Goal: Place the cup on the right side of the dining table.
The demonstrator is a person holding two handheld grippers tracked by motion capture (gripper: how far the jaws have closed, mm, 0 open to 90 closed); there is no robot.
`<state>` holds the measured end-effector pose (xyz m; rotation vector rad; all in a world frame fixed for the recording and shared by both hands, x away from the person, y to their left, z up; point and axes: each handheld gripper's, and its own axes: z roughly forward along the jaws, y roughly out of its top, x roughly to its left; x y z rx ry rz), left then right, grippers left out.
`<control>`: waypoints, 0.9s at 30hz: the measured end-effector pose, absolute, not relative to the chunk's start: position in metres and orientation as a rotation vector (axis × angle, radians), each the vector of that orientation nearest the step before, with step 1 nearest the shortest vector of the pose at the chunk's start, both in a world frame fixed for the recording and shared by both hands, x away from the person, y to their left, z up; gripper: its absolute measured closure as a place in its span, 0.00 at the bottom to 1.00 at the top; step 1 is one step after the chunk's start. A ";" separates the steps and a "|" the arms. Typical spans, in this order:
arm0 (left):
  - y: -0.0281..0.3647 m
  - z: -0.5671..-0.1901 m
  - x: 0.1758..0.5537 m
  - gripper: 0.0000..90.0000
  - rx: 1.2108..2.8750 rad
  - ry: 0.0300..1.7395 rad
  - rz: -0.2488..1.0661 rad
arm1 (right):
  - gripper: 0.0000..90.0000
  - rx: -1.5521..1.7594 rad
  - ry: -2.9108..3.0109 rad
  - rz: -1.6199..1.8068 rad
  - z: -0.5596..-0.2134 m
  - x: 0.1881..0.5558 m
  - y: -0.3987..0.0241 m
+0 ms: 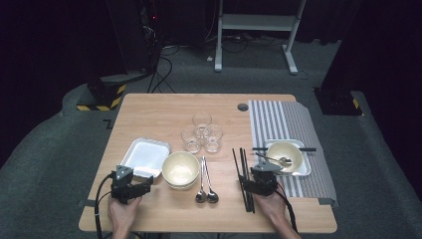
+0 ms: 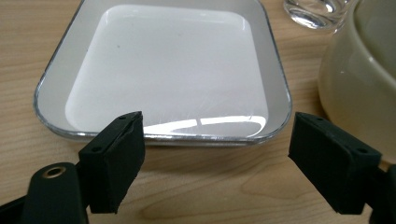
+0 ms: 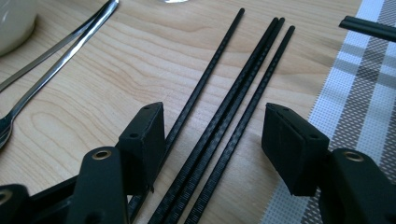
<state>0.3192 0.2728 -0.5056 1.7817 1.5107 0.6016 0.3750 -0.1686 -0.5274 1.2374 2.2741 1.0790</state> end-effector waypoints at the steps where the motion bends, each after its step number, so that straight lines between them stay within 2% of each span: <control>1: 0.273 -0.506 0.319 0.21 1.782 1.511 0.602 | 0.43 1.237 2.274 1.079 -0.527 0.375 -0.169; 11: 0.266 -0.474 0.336 0.21 1.797 1.451 0.610 | 0.42 1.224 2.273 1.035 -0.528 0.376 -0.164; 18: 0.249 -0.445 0.366 0.21 1.841 1.375 0.592 | 0.43 1.192 2.270 0.991 -0.528 0.376 -0.161; 27: 0.231 -0.437 0.398 0.22 1.901 1.348 0.565 | 0.43 1.187 2.271 0.991 -0.528 0.378 -0.162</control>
